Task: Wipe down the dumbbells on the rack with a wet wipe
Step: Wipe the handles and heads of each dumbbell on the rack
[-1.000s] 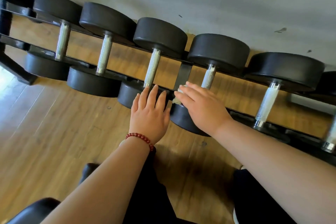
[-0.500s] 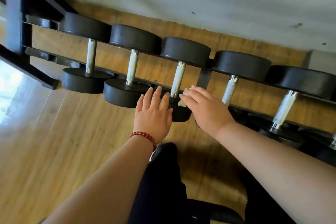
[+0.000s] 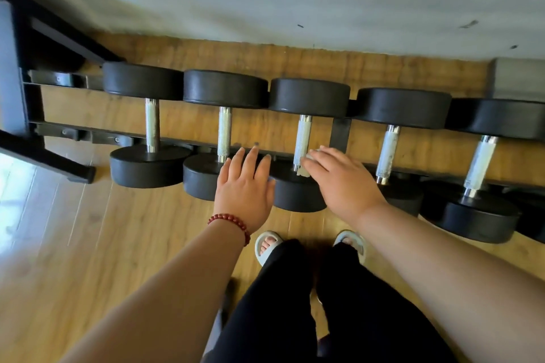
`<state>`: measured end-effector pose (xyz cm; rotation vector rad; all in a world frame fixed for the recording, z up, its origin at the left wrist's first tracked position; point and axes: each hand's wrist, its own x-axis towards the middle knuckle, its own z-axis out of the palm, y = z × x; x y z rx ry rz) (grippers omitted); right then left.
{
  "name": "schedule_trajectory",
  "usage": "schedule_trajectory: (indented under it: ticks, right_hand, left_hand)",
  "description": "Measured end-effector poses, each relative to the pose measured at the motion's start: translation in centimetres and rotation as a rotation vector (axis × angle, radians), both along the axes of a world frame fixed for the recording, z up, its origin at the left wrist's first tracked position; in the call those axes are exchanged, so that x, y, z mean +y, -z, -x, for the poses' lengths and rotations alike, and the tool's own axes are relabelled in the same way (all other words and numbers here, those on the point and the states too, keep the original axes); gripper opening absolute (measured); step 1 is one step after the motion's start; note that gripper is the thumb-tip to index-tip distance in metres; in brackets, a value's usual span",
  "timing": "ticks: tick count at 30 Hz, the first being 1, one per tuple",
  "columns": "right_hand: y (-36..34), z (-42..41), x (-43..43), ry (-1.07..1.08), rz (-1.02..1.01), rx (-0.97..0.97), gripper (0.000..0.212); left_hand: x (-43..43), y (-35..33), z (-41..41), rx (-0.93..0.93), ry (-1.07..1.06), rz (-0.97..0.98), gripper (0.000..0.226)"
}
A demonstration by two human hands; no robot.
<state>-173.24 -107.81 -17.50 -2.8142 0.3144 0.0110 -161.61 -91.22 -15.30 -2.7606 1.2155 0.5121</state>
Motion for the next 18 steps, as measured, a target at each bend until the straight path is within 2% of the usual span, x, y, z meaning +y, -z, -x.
schedule_trajectory:
  ticks: [12, 18]
  right_hand:
    - [6.2, -2.8, -0.8, 0.0, -0.001, -0.079, 0.055]
    - [9.0, -3.3, -2.1, 0.009, 0.005, -0.093, 0.056]
  left_hand:
    - [-1.0, 6.4, -1.0, -0.002, -0.053, -0.014, 0.053]
    - [-2.1, 8.9, -0.6, -0.004, -0.066, 0.066, 0.065]
